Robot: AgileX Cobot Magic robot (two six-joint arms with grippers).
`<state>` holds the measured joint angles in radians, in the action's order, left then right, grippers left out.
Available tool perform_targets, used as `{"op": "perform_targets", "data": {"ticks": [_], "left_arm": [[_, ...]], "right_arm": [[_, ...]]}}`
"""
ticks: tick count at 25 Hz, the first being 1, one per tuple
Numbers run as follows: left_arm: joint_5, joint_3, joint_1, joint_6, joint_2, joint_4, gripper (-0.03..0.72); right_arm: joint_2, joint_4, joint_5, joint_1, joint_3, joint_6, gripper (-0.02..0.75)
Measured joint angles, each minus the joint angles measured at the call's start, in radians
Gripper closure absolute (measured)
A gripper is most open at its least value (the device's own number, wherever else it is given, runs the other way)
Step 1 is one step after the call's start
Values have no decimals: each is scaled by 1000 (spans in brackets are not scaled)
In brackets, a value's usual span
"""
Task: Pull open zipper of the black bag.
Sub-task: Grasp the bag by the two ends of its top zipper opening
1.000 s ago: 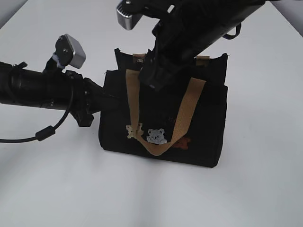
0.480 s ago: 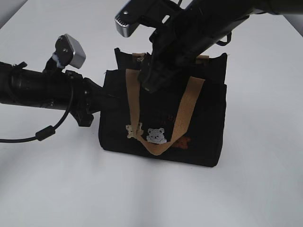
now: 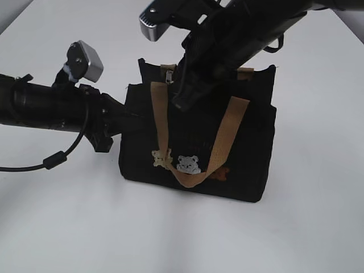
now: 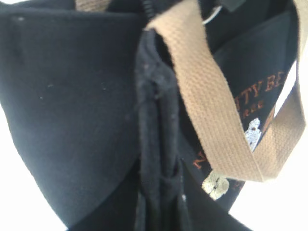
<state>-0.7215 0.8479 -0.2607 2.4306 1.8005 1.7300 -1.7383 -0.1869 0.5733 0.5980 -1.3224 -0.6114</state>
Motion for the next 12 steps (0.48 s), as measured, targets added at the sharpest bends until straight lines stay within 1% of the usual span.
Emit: {"op": "perform_targets", "data": {"ticks": [4, 6, 8, 12], "left_arm": [[-30, 1, -5, 1, 0, 10, 631], [-38, 2, -11, 2, -1, 11, 631], [-19, 0, -7, 1, 3, 6, 631], [-32, 2, -10, 2, 1, 13, 631]], "right_arm": [[37, -26, 73, -32, 0, 45, 738], [56, -41, 108, -67, 0, 79, 738], [85, -35, 137, -121, 0, 113, 738], [106, -82, 197, -188, 0, 155, 738]]}}
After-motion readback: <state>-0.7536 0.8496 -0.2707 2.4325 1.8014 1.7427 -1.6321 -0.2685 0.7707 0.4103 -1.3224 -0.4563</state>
